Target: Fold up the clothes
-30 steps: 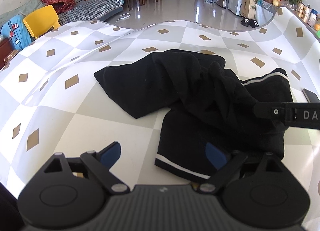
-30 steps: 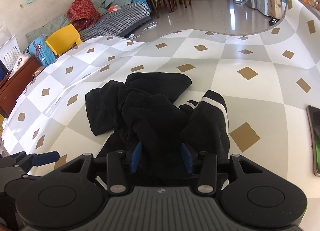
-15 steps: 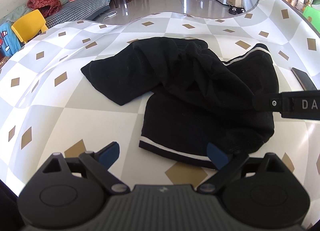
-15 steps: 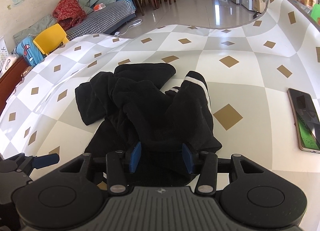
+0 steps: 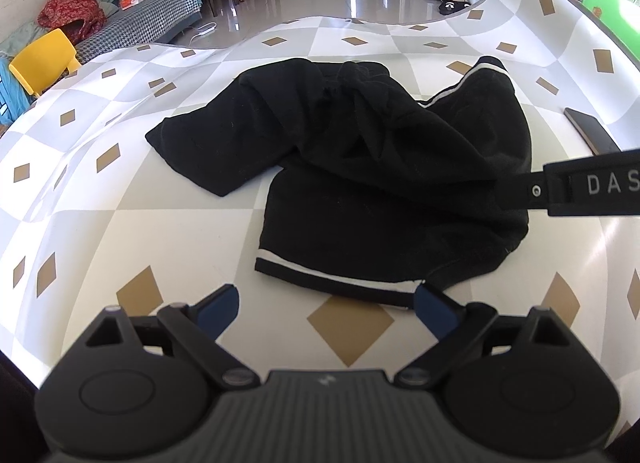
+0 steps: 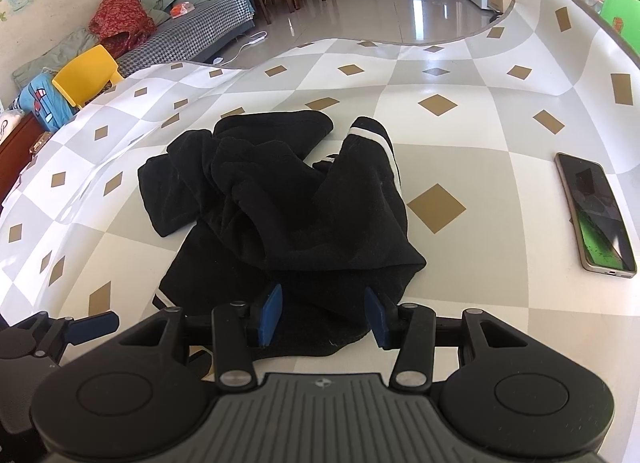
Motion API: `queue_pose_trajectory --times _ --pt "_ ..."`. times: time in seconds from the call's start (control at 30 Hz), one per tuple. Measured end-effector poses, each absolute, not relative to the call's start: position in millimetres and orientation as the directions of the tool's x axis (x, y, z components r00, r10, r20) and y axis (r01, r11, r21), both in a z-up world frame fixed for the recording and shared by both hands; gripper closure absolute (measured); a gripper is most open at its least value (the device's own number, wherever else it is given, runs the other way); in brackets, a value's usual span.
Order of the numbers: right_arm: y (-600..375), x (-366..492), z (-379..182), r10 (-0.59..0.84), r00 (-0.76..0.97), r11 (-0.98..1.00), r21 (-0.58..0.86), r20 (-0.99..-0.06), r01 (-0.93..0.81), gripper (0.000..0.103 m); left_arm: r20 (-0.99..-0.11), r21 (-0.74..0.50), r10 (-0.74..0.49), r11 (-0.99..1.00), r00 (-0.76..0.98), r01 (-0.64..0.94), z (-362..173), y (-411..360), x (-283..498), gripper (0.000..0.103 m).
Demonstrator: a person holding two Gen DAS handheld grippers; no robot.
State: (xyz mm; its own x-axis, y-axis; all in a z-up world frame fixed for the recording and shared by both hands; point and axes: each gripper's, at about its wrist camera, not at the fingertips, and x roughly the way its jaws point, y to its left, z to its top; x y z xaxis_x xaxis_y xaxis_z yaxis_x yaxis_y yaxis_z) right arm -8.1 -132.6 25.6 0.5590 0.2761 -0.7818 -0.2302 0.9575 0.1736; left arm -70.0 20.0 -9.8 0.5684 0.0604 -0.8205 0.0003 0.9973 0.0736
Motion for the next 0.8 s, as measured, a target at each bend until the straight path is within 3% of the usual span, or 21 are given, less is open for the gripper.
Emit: queue_pose_trajectory --times 0.8 --pt "-155 -33 17 0.198 0.52 0.98 0.161 -0.831 -0.115 0.058 -0.854 0.08 0.026 0.993 0.52 0.082 -25 -3 -87 0.006"
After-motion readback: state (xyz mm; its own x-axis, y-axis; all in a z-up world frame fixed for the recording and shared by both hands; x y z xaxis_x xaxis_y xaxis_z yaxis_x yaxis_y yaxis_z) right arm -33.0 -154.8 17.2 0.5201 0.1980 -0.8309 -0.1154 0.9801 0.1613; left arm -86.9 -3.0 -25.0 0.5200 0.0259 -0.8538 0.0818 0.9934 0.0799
